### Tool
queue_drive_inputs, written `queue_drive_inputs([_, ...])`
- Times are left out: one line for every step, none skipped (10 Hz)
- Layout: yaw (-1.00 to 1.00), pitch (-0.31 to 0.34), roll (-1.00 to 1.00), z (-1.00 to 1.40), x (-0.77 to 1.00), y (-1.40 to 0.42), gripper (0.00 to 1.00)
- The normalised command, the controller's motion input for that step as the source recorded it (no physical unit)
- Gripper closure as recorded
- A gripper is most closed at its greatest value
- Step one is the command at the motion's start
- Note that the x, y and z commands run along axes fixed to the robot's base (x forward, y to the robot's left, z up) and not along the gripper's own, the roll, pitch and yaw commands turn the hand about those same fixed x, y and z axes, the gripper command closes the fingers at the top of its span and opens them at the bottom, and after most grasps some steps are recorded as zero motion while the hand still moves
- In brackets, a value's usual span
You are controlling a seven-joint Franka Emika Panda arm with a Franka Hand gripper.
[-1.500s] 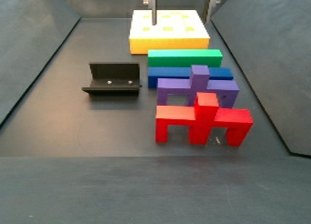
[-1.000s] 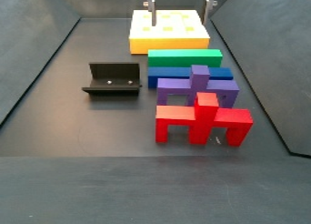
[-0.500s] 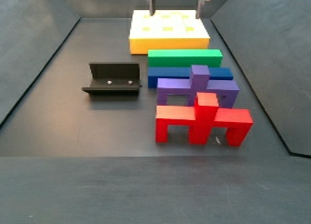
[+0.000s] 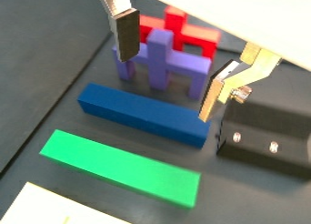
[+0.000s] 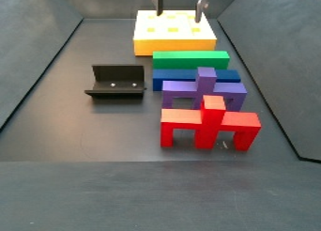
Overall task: Pick up the green object. Move up. Move to above the board. Insert the green object.
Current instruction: Pick up the green object.
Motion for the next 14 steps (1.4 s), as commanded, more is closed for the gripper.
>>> queue_drive_inputs([-0.86,-0.027,0.00,-0.77,-0.22,-0.10,0.00])
queue_drive_inputs([-0.85,0.000,0.19,-0.38,-0.07,-0.16,0.00])
queue_drive_inputs([-0.89,0.044,0.20,-0.33,-0.07,-0.18,0.00])
queue_drive_inputs([-0.92,0.069,0.18,-0.33,-0.10,-0.13,0.00])
queue_drive_inputs([-0.93,0.077,0.15,-0.29,-0.11,-0.04,0.00])
queue_drive_inputs([-0.93,0.084,0.15,-0.25,-0.12,-0.02,0.00])
queue_drive_inputs([-0.85,0.119,0.18,-0.29,-0.14,-0.16,0.00])
queue_drive_inputs([-0.89,0.106,0.16,-0.30,-0.13,-0.10,0.00])
queue_drive_inputs([-0.98,0.054,0.13,-0.27,-0.08,-0.08,0.00])
queue_drive_inputs([-0.99,0.000,0.01,-0.27,-0.01,-0.09,0.00])
queue_drive_inputs([-0.95,-0.027,0.00,-0.41,-0.02,-0.12,0.00])
queue_drive_inputs([-0.97,-0.086,-0.08,-0.44,-0.02,-0.07,0.00])
queue_drive_inputs([-0.93,-0.077,-0.04,-0.38,-0.05,-0.12,0.00])
queue_drive_inputs([-0.85,-0.043,0.00,-0.21,-0.14,-0.14,0.00])
